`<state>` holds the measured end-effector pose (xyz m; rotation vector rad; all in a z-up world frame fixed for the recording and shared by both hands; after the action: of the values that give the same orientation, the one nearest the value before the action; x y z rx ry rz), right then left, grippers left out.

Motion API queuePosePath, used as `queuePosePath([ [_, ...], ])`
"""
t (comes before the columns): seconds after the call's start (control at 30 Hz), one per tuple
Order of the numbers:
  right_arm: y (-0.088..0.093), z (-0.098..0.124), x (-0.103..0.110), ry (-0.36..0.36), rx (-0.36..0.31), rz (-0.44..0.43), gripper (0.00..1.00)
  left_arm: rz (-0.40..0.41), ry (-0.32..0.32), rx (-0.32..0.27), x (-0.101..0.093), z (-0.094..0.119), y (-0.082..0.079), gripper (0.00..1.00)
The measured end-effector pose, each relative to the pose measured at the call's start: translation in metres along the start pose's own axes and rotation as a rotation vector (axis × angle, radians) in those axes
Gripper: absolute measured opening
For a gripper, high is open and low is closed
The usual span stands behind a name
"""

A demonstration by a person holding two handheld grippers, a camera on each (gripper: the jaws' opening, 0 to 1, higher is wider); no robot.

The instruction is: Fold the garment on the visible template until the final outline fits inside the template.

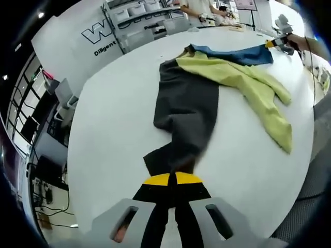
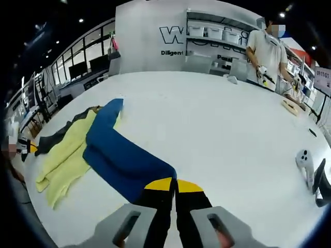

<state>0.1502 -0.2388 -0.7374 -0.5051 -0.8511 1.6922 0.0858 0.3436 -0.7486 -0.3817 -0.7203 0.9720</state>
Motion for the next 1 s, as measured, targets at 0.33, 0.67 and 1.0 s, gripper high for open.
queuePosePath([
  [0.33, 0.009, -0.008, -0.027, 0.06, 0.036, -0.011, 0.0, 0.024, -0.048, 0.005, 0.015, -0.014, 0.002, 0.01],
  [0.67, 0.019, -0.006, -0.05, 0.13, 0.057, -0.044, 0.0, 0.071, -0.1, 0.014, 0.025, -0.019, 0.007, 0.01],
  [1.0, 0.029, 0.004, -0.066, 0.183, 0.071, -0.059, 0.0, 0.094, -0.153, 0.029, 0.033, -0.022, 0.01, 0.01],
])
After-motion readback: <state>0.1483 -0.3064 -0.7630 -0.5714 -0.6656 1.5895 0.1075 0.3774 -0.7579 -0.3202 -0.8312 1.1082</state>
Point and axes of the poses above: the point that each gripper's makers call its tool centre point, and the gripper's own axes: z roughly backward along the fingers, x roughly to its left, y roughly out of its underside, the point moved 10 cm from there along z, roughly backward along the fingers, and after that the axes turned 9 degrees about -y, right-handed, at the moved point
